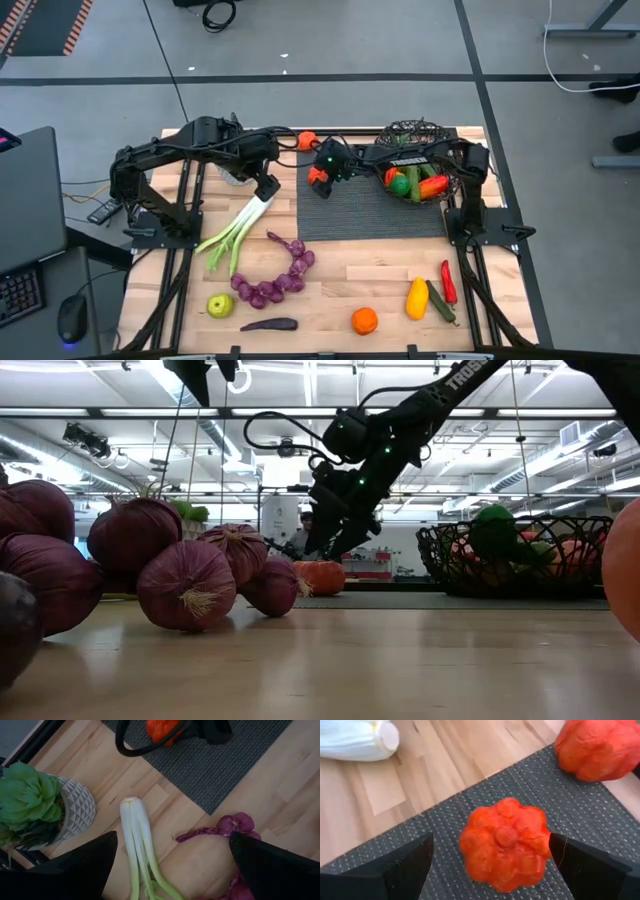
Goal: Build produce basket
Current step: Put the bottom orange pumpkin into the black basket
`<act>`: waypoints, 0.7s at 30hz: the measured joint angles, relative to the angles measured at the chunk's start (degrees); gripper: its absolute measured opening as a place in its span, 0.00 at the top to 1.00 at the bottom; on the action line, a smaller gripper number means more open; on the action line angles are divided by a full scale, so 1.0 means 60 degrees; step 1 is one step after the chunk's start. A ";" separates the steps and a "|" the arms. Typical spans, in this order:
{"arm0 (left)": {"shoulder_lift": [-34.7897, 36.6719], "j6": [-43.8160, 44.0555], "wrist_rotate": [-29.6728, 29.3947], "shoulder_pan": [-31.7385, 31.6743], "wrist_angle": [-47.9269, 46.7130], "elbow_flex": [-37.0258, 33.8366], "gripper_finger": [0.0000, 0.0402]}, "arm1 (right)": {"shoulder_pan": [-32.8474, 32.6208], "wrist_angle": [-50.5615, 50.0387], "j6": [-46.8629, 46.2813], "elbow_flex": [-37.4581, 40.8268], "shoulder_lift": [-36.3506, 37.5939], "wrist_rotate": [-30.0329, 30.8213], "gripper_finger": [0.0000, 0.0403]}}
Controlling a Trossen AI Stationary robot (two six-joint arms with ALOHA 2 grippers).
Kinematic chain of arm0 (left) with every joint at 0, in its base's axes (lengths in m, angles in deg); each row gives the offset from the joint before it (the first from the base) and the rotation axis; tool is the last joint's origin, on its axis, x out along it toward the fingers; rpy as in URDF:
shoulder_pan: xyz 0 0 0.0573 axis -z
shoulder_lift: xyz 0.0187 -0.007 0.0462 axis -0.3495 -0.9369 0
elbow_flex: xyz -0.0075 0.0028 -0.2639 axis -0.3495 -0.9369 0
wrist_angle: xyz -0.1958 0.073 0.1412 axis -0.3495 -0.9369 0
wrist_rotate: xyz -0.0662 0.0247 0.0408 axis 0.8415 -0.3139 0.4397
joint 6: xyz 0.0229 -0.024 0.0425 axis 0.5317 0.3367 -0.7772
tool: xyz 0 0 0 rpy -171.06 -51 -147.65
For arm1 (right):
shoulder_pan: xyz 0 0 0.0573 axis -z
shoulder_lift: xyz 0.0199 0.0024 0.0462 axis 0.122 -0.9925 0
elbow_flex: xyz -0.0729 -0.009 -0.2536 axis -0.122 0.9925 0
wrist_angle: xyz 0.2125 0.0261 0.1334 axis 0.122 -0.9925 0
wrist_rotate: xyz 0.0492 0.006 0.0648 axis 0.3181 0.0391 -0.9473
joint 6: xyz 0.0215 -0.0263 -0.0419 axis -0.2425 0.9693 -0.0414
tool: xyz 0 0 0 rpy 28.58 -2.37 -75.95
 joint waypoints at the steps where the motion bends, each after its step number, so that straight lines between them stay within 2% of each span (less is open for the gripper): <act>1: 0.0000 0.0014 -0.0006 0.0000 0.0002 0.0000 0.03 | 0.0002 0.0080 -0.0005 -0.0004 -0.0040 0.0011 0.01; 8: 0.0000 0.0061 -0.0028 0.0004 0.0130 0.0000 0.03 | -0.0045 0.0044 0.0007 -0.0004 -0.0064 0.0410 0.01; 21: 0.0000 0.0255 -0.0091 0.0004 0.1529 -0.0004 0.03 | -0.0056 0.0198 -0.0127 -0.0004 -0.0188 0.0719 0.01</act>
